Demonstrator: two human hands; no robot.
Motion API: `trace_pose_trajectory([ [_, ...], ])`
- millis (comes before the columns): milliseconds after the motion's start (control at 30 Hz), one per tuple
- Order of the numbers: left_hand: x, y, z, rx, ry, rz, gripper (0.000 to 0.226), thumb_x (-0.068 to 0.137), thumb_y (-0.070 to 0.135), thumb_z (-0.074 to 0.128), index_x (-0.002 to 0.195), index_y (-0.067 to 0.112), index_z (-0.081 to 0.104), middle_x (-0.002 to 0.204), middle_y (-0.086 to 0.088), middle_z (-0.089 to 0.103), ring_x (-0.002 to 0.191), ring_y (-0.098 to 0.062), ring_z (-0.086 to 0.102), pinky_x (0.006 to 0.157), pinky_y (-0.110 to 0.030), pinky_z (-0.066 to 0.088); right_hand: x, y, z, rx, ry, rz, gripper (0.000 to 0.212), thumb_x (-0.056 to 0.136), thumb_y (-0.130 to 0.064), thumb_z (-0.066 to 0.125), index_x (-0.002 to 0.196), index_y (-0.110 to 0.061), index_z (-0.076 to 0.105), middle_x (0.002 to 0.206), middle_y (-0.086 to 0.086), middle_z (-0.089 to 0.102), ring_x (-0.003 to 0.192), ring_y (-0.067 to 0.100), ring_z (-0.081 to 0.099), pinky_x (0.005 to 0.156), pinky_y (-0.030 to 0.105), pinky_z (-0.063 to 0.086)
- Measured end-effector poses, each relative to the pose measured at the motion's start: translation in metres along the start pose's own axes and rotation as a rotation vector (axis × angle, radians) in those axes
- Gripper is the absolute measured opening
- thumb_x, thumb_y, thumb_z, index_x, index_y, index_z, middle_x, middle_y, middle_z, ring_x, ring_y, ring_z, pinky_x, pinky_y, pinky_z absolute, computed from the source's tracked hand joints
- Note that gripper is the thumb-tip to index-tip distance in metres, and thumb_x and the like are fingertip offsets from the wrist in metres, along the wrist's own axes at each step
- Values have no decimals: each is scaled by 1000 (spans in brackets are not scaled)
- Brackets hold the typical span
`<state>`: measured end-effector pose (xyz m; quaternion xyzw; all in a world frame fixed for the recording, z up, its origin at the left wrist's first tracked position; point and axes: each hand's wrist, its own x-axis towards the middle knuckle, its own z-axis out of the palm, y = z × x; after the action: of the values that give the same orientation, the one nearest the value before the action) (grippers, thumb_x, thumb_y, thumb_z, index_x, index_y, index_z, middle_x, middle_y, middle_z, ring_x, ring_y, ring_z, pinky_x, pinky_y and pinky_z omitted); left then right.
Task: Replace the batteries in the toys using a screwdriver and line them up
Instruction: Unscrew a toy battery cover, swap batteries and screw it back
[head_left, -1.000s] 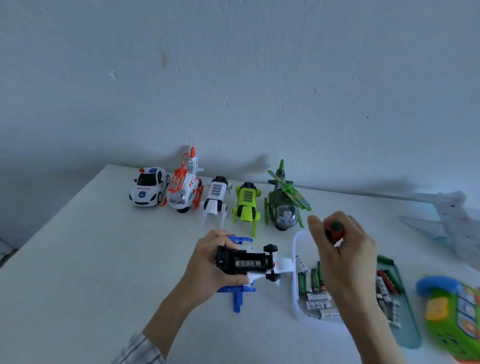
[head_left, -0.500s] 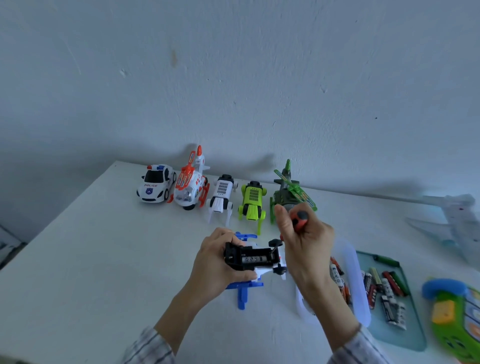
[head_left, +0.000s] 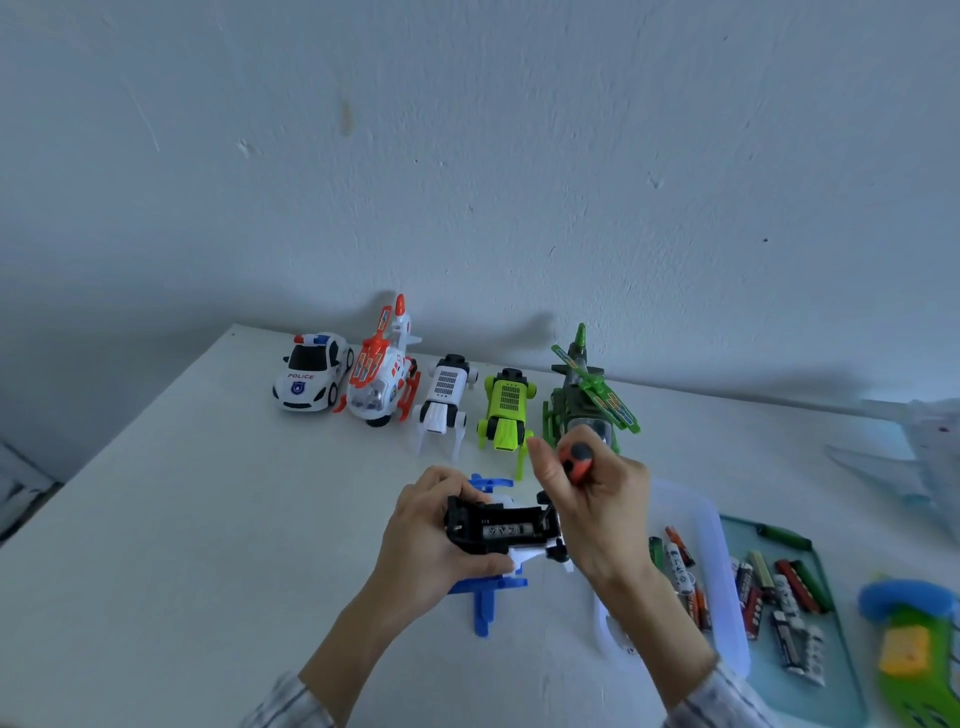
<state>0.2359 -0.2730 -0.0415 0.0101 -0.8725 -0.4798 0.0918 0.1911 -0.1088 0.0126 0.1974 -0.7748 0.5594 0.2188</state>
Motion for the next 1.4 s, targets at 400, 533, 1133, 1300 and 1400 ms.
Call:
trace_pose_trajectory([
  [400, 1, -2, 2, -34, 36, -32, 56, 35, 55, 82, 85, 39, 64, 104, 23, 52, 99, -13, 56, 82, -33, 48, 7, 8, -15, 377, 272, 567, 39, 93, -25, 57, 62, -2, 51, 52, 24, 53, 33, 21, 40, 36, 24, 32],
  [533, 2, -2, 6, 1, 38, 6, 62, 37, 56, 80, 93, 43, 57, 106, 21, 51, 97, -10, 56, 78, -30, 47, -9, 20, -9, 686, 328, 947, 39, 92, -29, 58, 61, -9, 46, 52, 15, 55, 33, 20, 40, 33, 21, 30],
  [1133, 1, -8, 19, 117, 158, 5, 49, 32, 61, 68, 76, 50, 50, 93, 25, 52, 85, -10, 58, 68, -14, 42, -30, -46, 5, -875, -626, 406, 8, 83, -11, 45, 85, -18, 42, 103, 1, 34, 77, 19, 34, 62, 28, 29],
  [1300, 0, -14, 23, 86, 215, 10, 45, 35, 58, 70, 75, 49, 51, 91, 21, 55, 80, -13, 60, 68, -26, 51, -28, -53, 12, -961, -566, 290, 24, 67, -5, 53, 91, -8, 58, 99, 6, 45, 79, 23, 53, 59, 30, 31],
  [1400, -1, -15, 24, 103, 228, 18, 43, 37, 58, 68, 74, 49, 49, 89, 21, 54, 79, -11, 58, 66, -23, 48, -32, -47, 10, -962, -614, 360, 25, 93, -11, 34, 112, -12, 50, 117, 3, 36, 100, 20, 47, 70, 28, 29],
])
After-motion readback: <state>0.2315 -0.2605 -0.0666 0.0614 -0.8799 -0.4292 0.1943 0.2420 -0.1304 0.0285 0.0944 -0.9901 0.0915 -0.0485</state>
